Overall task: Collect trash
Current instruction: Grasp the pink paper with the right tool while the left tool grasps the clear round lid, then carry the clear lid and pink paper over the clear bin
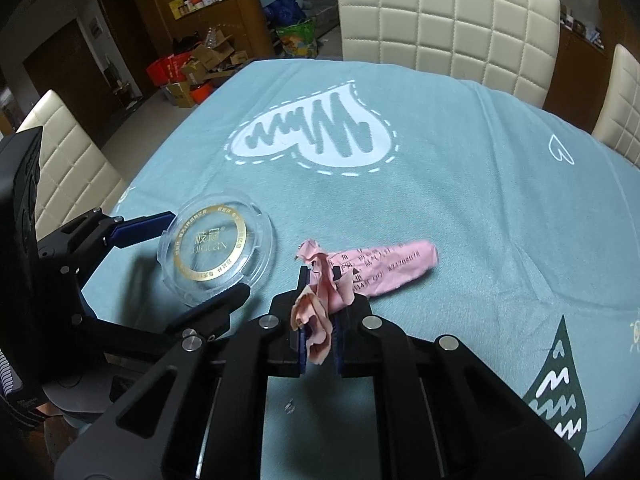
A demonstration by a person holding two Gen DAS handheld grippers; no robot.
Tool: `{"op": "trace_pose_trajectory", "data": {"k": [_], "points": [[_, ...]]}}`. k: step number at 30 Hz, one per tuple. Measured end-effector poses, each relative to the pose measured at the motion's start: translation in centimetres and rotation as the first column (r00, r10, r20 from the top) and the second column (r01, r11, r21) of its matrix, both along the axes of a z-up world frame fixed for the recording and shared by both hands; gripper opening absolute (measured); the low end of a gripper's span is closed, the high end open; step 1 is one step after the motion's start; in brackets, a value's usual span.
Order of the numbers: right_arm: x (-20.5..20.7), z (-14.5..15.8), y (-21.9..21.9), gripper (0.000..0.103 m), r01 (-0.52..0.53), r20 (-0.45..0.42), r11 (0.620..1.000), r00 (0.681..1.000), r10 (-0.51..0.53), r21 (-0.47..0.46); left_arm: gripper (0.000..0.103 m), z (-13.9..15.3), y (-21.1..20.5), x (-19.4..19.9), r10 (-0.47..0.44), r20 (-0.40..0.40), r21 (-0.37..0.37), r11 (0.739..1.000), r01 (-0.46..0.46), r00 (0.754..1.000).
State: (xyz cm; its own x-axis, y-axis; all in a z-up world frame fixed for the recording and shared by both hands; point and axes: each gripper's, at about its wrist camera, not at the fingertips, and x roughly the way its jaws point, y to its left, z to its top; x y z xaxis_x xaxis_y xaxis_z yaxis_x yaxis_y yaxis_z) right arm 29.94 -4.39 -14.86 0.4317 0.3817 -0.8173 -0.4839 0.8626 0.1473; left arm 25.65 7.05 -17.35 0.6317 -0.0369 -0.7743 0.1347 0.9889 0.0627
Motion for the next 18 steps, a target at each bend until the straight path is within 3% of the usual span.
{"op": "trace_pose_trajectory", "data": {"k": [6,18], "points": [[-2.2,1.8,0.7,0.011,-0.042,0.018,0.999,0.999,0.042,0.002,0.084,2.2,0.1,-2.4,-0.002,0.049,0.021,1.000,0.001,0.999],[-7.6,6.4,3.0,0.011,-0.132,0.091,0.991,0.987,0.131,-0.003,0.084,6.8,2.8,-8.3,0.076,0.149,0.041,0.996,-0.083,0.986]]}}
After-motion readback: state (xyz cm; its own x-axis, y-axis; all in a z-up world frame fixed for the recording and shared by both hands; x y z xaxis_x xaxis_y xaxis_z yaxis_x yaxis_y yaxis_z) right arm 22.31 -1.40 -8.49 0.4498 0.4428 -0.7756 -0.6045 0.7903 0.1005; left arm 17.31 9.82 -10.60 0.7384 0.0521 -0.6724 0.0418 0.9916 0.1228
